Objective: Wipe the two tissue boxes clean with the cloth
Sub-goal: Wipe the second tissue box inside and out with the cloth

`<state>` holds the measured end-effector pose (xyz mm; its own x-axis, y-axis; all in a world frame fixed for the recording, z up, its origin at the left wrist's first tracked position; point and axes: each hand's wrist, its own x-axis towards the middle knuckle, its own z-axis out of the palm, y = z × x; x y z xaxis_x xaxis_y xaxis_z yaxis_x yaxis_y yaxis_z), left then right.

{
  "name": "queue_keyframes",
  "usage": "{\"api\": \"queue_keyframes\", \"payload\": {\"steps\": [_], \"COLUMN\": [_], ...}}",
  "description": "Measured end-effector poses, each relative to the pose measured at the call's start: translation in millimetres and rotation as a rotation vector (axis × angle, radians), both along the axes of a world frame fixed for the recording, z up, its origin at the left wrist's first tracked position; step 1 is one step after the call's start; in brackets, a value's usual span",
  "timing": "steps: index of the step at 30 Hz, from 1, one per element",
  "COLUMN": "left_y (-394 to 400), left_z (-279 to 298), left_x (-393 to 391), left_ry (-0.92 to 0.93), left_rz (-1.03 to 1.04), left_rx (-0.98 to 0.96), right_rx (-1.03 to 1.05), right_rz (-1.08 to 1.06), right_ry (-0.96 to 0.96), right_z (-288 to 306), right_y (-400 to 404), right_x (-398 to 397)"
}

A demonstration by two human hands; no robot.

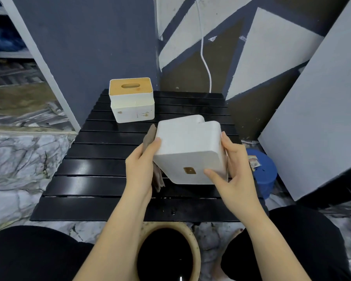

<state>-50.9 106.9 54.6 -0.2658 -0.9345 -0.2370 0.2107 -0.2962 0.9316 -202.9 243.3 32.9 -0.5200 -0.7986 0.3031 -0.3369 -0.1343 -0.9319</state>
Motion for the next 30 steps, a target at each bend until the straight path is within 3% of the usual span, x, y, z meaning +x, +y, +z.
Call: {"api": "queue_keyframes", "payload": {"steps": [6, 13, 24, 30], "left_y": [-9, -12, 8, 20], "left_z": [-11, -17, -21, -28], "left_x": [1, 2, 18, 28], "left_ry": [-0.087, 0.016, 0.076, 0.083], "left_rz": [0.123, 0.101, 0.023, 0.041], "left_rx": [-0.190, 0.047, 0.061, 0.112], "right_rx": [-0.010, -0.048, 0.041, -0.019], "right_rz": [-0.059, 0.014, 0.002, -0.030], "right_ry": [0.268, 0.889, 0.927, 0.900], "right_z": [6, -5, -6, -40], "right_y": [-1, -19, -8, -3], "right_x": [12, 33, 52, 55]}}
